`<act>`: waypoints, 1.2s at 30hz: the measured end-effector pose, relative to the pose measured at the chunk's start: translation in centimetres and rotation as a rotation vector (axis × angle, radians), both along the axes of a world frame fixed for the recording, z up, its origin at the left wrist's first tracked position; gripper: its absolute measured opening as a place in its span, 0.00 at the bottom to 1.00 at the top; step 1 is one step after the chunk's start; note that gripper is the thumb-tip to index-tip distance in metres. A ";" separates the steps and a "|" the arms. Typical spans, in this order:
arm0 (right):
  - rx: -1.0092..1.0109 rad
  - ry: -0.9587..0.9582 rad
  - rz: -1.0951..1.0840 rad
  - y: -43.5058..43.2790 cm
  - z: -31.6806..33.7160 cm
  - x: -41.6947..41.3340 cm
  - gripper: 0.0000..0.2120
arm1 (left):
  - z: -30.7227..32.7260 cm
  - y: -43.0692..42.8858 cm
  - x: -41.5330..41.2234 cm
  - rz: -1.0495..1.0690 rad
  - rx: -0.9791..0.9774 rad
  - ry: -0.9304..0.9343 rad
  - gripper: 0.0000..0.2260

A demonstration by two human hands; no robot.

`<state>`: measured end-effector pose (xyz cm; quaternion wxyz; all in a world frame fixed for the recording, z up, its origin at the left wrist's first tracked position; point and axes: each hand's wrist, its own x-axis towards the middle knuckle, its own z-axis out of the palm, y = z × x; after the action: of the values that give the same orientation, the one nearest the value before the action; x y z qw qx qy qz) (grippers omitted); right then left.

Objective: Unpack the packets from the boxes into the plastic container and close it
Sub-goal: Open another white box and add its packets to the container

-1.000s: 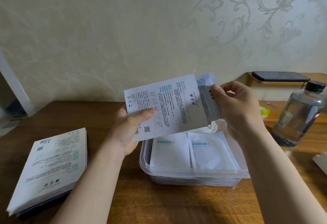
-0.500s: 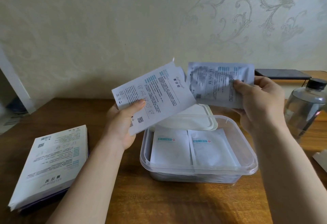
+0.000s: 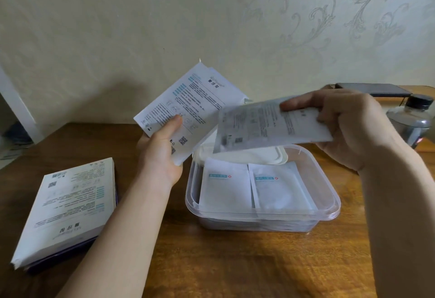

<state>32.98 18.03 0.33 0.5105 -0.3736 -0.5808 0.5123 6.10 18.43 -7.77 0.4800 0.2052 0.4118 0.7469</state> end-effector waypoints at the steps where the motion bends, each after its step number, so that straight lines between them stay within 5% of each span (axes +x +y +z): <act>1: 0.007 -0.008 0.085 0.0 -0.1 0.1 0.28 | 0.0 0.1 0.1 0.016 0.003 -0.006 0.15; 3: 0.051 -0.023 0.198 -0.1 -0.4 0.2 0.32 | 0.1 0.2 0.4 0.039 0.006 -0.011 0.15; 5: 0.112 -0.061 0.197 0.1 -0.8 0.1 0.21 | 0.0 0.1 0.4 0.056 0.004 -0.008 0.15; 9: 0.261 -0.229 -0.025 1.0 -1.5 0.1 0.13 | 0.1 -0.3 0.8 0.065 -0.010 0.049 0.14; 15: 0.154 -0.311 -0.050 1.6 -2.5 -1.4 0.04 | 0.6 -0.7 1.5 0.082 -0.016 0.048 0.13; 26: 0.026 -0.527 0.057 3.1 -7.1 -4.7 0.11 | 0.5 -0.6 1.7 0.094 0.001 0.032 0.16; 32: -0.199 -0.509 0.058 3.0 -7.0 -4.9 0.31 | 0.1 -0.4 1.4 0.098 0.004 0.036 0.16; 36: -0.114 -0.705 -0.046 3.0 -7.5 -5.5 0.25 | 0.0 -0.3 1.4 0.097 0.002 0.032 0.14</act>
<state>27.45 21.00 -7.14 0.2685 -0.5684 -0.6831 0.3717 7.48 18.13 -7.74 0.4362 0.1973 0.4284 0.7664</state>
